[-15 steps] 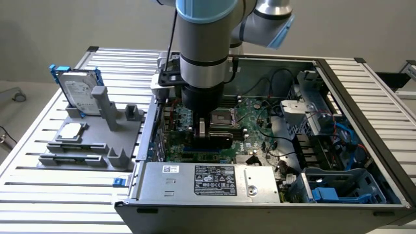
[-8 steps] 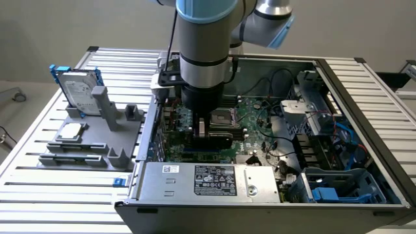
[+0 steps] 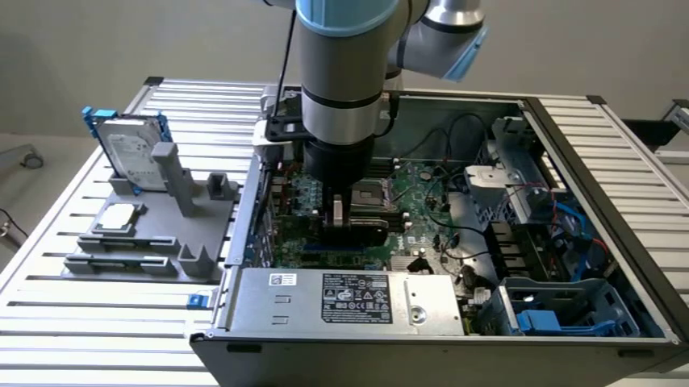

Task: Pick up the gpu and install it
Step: 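Insert the gpu into the slot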

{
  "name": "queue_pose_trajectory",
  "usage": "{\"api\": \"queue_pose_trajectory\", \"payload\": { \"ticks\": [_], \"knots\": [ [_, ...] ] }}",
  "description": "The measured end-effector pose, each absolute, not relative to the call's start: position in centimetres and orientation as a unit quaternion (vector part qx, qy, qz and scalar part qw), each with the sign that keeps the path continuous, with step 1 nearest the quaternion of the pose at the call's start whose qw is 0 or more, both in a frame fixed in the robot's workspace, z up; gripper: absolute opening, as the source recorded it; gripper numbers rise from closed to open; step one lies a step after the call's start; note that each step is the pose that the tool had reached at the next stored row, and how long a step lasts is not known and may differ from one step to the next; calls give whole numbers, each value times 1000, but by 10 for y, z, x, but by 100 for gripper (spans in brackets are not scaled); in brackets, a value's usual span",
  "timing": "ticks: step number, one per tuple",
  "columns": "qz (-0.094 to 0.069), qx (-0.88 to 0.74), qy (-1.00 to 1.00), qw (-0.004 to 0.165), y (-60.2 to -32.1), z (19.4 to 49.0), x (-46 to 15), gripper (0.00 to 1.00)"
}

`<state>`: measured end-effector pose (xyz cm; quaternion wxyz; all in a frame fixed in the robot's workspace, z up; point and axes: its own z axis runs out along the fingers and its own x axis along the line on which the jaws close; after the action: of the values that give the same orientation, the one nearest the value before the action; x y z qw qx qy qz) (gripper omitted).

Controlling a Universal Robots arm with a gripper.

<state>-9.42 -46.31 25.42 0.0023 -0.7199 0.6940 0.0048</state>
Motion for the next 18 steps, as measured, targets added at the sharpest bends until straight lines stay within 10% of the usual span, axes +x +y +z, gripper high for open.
{"api": "queue_pose_trajectory", "payload": {
  "ticks": [18],
  "knots": [
    [5,-720,694,2,-463,254,-94,26]
  ]
}}
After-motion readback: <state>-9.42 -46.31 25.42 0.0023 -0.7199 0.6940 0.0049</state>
